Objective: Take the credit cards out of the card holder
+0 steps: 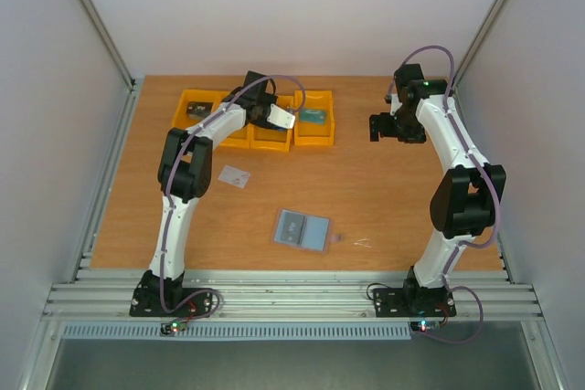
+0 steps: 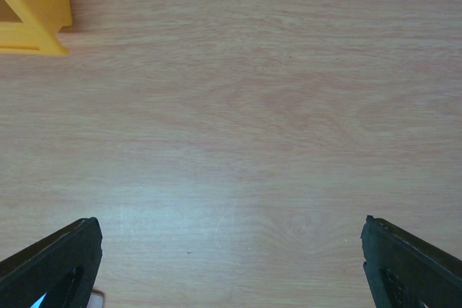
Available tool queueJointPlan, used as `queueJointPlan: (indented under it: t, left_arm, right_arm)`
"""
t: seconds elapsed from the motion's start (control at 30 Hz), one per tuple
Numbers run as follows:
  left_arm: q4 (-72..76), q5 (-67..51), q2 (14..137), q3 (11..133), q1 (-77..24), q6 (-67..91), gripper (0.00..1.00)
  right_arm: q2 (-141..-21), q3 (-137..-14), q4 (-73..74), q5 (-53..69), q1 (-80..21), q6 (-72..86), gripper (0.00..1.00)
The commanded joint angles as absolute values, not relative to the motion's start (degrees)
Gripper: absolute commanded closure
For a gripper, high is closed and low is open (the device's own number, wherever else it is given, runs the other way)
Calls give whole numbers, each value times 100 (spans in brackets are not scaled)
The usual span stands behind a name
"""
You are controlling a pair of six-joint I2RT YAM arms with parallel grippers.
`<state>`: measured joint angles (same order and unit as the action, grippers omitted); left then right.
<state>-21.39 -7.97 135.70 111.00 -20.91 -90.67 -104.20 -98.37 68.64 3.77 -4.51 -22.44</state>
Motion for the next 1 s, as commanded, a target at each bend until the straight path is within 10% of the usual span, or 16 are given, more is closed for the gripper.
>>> queueJointPlan:
  t: [0.0,0.6,0.97]
  left_arm:
    - [-2253,-1012,13596,11100,-2083,-9330,100]
    - [-3033,-1380,13194,11403,-1997,-9164,39]
    - [-3104,-2458,12055,11294,-2004,-7751,19]
  right_arm:
    - [-10286,-9930,6809,445,-450,-2350,1]
    - [-10198,-9912,6763,500,-448,-2349,1]
    - [-9753,-9960,6670,671,-448,-2230,2]
